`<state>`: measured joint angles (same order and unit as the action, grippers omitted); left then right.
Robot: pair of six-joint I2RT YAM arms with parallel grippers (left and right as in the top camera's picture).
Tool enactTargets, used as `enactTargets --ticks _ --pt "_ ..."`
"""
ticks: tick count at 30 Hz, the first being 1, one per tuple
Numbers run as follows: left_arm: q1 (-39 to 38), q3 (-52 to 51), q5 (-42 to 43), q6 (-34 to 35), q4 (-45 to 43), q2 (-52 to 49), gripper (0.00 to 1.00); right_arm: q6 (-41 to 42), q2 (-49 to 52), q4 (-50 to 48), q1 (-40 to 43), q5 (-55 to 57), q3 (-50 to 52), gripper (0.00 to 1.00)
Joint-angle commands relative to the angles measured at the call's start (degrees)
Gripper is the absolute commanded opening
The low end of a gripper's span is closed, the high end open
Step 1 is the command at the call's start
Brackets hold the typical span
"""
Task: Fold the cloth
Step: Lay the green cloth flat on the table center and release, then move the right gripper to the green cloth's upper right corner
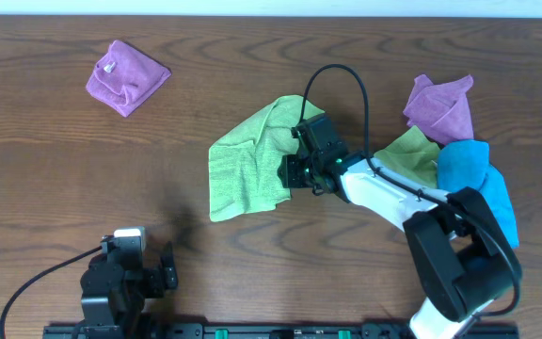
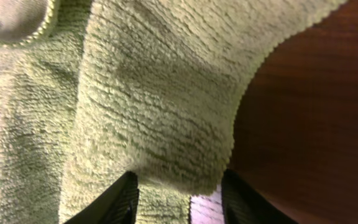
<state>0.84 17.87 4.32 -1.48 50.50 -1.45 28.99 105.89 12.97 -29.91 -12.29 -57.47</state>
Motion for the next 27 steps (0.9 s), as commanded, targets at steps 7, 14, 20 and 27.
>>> enactTargets --ticks 7,14,20,27 --pt "-0.28 -0.42 0.24 0.37 -0.20 0.22 0.95 -0.76 2.99 -1.27 -1.46 -3.43 0.17 0.33" --pt "-0.28 -0.42 0.24 0.39 -0.20 0.22 0.95 -0.81 2.45 -1.70 -2.29 -3.39 0.15 0.01" --pt "-0.28 -0.42 0.26 0.39 -0.24 0.22 0.95 -0.76 -4.17 4.07 -1.25 -3.02 0.15 0.01" --pt "-0.28 -0.42 13.86 5.62 -5.57 0.22 0.95 -0.74 -16.61 21.14 -0.63 5.84 0.15 0.01"
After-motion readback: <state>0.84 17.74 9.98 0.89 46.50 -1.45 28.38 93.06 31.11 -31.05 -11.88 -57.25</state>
